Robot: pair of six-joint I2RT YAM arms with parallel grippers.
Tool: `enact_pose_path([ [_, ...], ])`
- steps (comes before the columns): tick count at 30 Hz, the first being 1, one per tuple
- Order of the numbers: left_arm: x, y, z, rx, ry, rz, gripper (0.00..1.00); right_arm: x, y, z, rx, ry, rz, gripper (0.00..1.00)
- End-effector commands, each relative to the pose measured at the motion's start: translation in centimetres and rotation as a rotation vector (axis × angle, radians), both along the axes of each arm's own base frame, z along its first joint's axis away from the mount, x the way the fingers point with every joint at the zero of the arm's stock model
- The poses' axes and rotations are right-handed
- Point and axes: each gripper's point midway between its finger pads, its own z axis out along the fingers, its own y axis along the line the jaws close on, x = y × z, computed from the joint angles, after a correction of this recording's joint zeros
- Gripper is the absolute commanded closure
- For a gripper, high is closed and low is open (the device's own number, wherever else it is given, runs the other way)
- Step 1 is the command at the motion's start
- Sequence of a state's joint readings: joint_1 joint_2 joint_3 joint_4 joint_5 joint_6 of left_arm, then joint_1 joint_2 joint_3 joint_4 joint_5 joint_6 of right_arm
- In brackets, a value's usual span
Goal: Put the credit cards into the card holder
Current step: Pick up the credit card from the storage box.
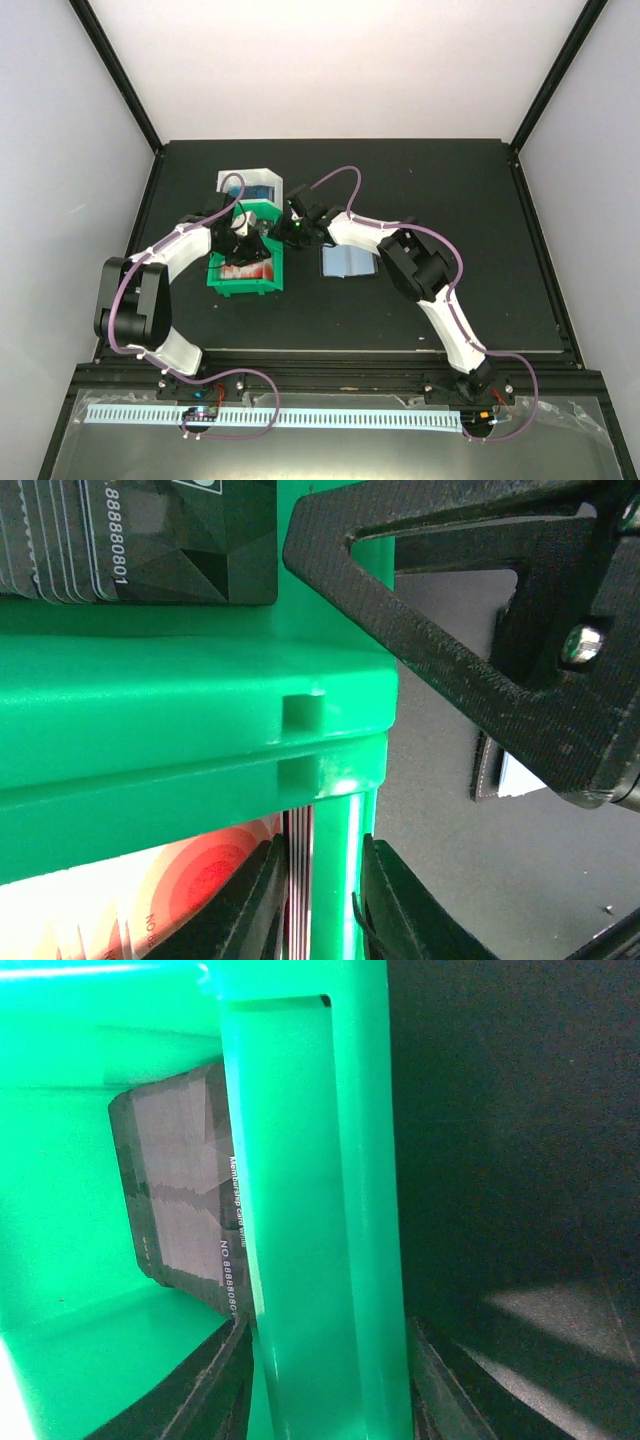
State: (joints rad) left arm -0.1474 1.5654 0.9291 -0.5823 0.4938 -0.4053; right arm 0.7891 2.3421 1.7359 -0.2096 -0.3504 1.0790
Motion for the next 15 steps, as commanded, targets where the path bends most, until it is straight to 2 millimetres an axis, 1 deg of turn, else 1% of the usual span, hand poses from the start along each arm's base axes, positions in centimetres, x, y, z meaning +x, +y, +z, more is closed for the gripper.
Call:
enact_pose_path([
  [1, -0.8, -0.4, -1.9, 0.078, 0.032, -0.036, 0.77, -2.0, 1.7, 1.4, 0.054, 0.002, 0.082, 0.58],
  [5, -1.2, -0.2, -2.5, 0.114, 0.041, -0.050, 0.81, -1.9, 1.7, 1.9, 0.049, -0.014, 0.090, 0.58],
  [8, -1.1, 0.0, -2.7, 0.141, 0.035, -0.059, 0.88, -1.7, 1.7, 2.6, 0.038, -0.040, 0.097, 0.57],
  [11, -0.6, 0.4, -2.6, 0.178, 0.023, -0.061, 0.98, -1.3, 1.6, 4.0, 0.030, -0.082, 0.109, 0.53],
  [13, -0.4, 0.7, -2.1, 0.197, 0.008, -0.060, 0.98, -0.9, 1.3, 5.4, 0.021, -0.122, 0.110, 0.48],
  [15, -0.3, 0.9, -0.8, 0.208, -0.018, -0.054, 0.98, -0.4, 0.8, 7.1, 0.007, -0.166, 0.109, 0.42],
])
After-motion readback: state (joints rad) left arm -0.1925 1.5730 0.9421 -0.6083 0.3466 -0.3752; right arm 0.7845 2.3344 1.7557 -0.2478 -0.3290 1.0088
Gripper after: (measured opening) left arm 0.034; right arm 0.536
